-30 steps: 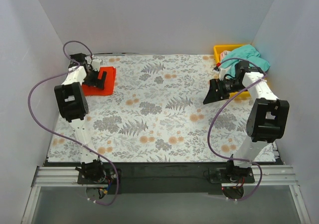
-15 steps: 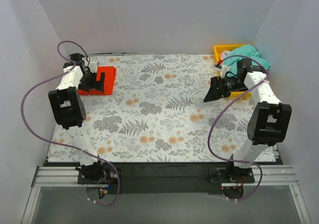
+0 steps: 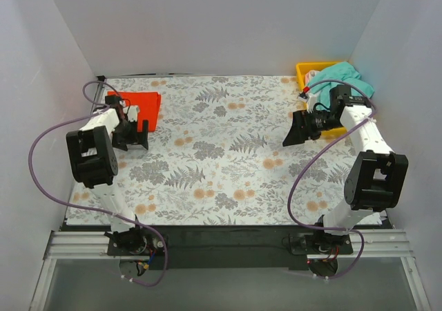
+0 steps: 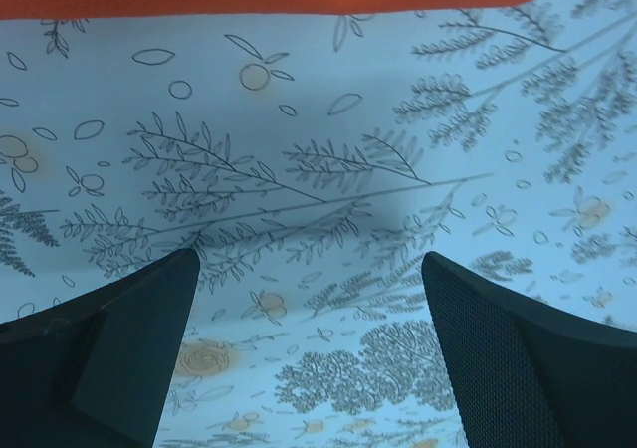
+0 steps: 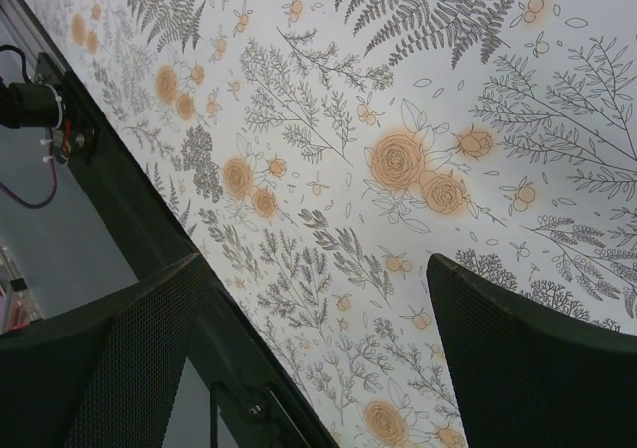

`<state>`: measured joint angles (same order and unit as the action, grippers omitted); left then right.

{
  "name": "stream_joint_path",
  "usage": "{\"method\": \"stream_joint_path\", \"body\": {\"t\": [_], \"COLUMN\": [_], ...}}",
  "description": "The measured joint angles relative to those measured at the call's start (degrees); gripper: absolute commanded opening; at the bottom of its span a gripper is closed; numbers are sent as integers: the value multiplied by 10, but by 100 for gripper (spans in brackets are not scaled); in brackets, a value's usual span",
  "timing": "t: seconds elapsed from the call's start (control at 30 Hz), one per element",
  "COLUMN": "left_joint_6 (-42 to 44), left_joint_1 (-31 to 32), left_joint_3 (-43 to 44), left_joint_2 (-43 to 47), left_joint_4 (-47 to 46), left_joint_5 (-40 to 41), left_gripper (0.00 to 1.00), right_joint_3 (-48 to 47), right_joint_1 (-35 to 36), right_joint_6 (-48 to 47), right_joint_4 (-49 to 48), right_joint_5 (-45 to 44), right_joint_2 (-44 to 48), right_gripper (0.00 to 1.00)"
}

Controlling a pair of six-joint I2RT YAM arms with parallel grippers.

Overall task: Fold and stack the t-shirts
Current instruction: Neatly place the folded tshirt to the corner

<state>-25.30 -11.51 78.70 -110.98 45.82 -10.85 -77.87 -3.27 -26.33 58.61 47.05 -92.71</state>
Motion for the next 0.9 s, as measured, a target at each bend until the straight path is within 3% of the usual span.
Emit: {"method": "stream_joint_path", "body": {"t": [0.23,0.6,0.9], "left_joint_6": [-28,-81,-140], "left_joint_1": [0,0,9], "left_joint_3": [-1,141,189], "left_joint_2": [-18,-123,-160], "left_joint_4": [-57,-85,-114], "left_joint_5": [41,83,105], "left_gripper": [95,95,95], "right_joint_3": [15,18,18], "right_joint_1": [0,0,0], "right_joint_6": [0,5,7], "right_joint_4": [-1,-1,-3], "right_joint_5": [-2,-2,-2], "right_joint_2": [0,-13,-31], "right_gripper": [98,98,98]}}
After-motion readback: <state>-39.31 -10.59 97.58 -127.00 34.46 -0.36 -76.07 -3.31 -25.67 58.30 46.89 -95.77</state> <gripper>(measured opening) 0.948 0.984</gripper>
